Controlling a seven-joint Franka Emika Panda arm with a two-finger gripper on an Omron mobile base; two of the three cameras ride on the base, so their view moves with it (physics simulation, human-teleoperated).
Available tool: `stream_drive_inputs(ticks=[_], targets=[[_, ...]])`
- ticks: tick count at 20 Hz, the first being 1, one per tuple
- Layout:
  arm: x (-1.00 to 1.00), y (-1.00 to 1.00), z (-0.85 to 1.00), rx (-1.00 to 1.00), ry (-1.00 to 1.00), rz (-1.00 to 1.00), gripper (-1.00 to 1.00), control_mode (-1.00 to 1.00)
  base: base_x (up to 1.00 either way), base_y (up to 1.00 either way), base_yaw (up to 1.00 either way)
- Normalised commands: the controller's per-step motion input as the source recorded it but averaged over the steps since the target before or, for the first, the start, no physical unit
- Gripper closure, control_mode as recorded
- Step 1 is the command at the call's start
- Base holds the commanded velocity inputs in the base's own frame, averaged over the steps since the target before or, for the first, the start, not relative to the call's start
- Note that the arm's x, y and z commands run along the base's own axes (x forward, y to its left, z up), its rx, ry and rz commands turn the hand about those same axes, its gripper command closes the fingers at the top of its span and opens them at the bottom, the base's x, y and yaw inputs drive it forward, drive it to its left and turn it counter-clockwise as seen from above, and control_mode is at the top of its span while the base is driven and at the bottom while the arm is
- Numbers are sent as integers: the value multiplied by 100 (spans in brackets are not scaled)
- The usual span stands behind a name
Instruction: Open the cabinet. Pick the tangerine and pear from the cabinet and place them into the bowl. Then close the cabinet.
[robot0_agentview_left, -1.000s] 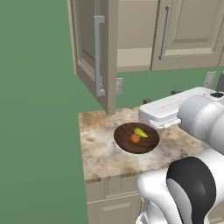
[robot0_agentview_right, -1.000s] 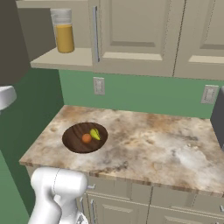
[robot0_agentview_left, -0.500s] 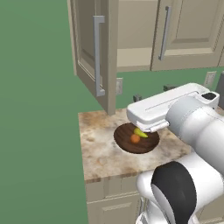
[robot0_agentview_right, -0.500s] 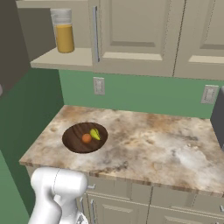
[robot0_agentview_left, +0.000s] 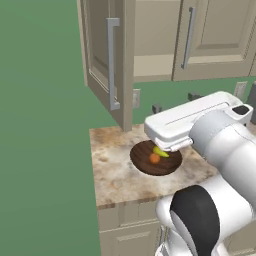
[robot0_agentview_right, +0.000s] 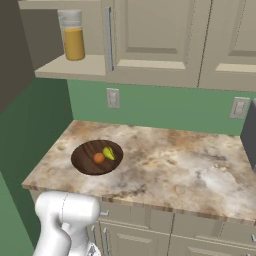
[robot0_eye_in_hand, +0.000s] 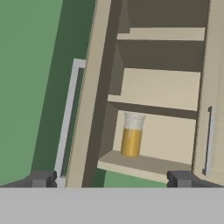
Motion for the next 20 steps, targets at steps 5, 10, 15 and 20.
stream_drive_inputs(ticks=[5,10,15,20], targets=[[47,33,0,0,0,0,-100,-100,0,0,0],[84,37,-1,3,0,0,-100,-100,0,0,0],[100,31,-18,0,0,0,-100,-100,0,0,0],[100,9,-26,0,1,-1,-100,-100,0,0,0]])
